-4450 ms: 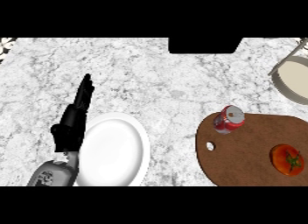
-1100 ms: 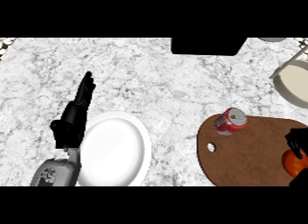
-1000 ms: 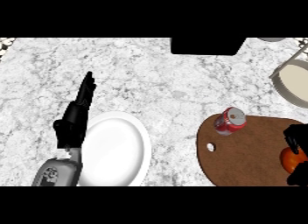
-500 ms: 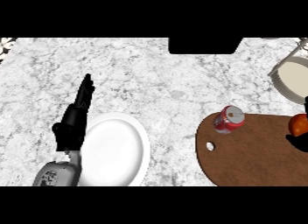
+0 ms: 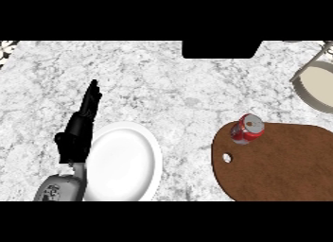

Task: Pick the tomato from the cutting board and place it in the tiered basket

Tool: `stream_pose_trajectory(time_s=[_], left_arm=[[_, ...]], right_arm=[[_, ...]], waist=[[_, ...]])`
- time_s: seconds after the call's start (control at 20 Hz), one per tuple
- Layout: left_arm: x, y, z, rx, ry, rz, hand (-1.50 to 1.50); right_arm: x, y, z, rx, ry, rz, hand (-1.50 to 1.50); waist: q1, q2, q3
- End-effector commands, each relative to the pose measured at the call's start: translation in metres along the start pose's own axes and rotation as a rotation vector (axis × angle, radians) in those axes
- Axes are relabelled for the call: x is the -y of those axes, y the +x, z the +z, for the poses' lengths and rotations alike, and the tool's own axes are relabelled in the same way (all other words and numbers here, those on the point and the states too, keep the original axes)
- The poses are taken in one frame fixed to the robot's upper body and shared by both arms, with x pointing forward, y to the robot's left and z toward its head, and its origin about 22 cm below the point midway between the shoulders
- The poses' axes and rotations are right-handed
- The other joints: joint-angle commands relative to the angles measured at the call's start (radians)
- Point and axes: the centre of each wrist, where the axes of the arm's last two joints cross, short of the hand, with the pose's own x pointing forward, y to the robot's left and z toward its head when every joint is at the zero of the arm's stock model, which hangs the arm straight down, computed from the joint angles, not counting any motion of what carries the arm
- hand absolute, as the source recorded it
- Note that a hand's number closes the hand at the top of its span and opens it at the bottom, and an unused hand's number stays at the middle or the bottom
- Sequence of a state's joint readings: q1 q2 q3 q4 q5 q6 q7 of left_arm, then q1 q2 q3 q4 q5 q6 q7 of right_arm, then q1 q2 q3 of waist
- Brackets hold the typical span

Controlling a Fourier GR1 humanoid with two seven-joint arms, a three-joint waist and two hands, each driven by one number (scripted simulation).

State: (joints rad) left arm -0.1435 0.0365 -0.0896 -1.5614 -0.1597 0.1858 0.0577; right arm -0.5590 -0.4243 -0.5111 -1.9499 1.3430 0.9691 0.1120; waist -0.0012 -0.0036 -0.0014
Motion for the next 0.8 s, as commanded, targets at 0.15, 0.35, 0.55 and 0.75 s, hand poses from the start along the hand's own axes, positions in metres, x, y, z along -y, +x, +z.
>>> stream_pose_trajectory(time_s=[0.15, 0.35, 0.55, 0.75], left_arm=[[0.007, 0.003, 0.005, -0.009, -0.023, 0.030, 0.00], [0.014, -0.016, 0.013, 0.007, -0.003, -0.007, 0.00], [0.021, -0.001, -0.003, 0.005, -0.003, 0.002, 0.00], [-0.005, 0.005, 0.004, 0.022, -0.027, -0.009, 0.00]], right_arm=[[0.071, -0.012, -0.016, -0.018, -0.012, -0.140, 1.50], [0.051, -0.017, -0.037, -0.013, 0.008, -0.366, 1.50], [0.068, -0.004, -0.065, -0.029, 0.000, -0.280, 1.50], [0.054, -0.017, -0.089, -0.075, -0.041, -0.269, 1.50]], waist=[[0.012, 0.001, 0.000], [0.011, 0.003, 0.001], [0.009, 0.005, 0.001], [0.016, 0.006, 0.001]])
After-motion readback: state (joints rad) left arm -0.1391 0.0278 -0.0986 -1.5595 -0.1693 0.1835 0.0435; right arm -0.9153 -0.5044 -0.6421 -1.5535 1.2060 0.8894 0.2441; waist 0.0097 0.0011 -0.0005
